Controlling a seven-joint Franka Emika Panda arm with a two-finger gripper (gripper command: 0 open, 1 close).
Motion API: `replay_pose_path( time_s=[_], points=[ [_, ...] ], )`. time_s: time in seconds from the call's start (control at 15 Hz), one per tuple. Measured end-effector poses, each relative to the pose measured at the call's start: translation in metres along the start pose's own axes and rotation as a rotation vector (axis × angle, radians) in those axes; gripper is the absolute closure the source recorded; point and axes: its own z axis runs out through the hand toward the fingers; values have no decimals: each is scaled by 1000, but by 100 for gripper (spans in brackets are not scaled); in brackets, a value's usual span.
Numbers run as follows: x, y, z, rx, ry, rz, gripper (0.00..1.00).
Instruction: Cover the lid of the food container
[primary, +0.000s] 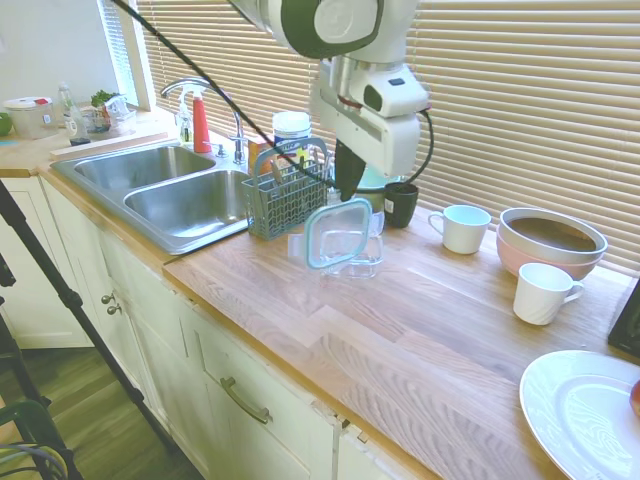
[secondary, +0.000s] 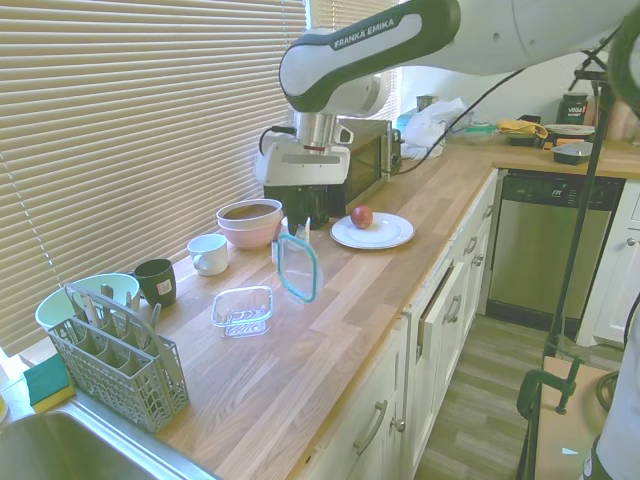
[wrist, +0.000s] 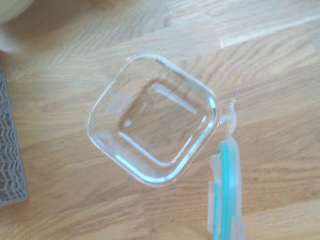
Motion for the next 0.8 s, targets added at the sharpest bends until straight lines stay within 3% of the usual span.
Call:
replay_pose_path(
  time_s=[0.4,0.8],
  points=[
    [-23,-3,9,30,-45,74,100],
    [15,23,25,32,-81,158,100]
  ],
)
